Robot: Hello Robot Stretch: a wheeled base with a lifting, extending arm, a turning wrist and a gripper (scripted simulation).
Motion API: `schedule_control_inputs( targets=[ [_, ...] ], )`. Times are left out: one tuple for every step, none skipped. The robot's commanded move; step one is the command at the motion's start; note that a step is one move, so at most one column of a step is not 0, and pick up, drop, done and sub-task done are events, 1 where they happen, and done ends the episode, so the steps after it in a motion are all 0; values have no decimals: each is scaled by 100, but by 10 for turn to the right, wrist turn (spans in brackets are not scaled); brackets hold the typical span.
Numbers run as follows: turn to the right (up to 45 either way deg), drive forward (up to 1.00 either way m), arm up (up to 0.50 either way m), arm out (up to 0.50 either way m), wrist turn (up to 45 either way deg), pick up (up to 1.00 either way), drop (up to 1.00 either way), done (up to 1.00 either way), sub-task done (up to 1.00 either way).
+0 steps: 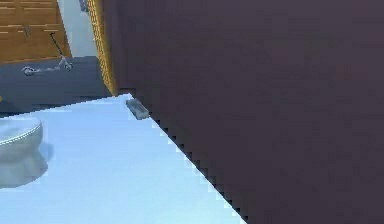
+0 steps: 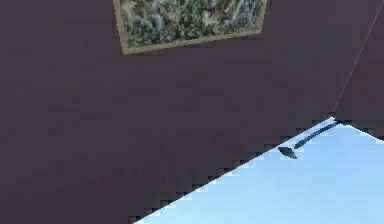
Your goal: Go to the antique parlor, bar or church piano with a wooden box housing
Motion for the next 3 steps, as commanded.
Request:
schedule_control_inputs(
  targets=[
    [-270,0,0,0,0,0,0,0,0],
    [0,25,0,0,0,0,0,0,0],
    [0,100,0,0,0,0,0,0,0]
  ],
)
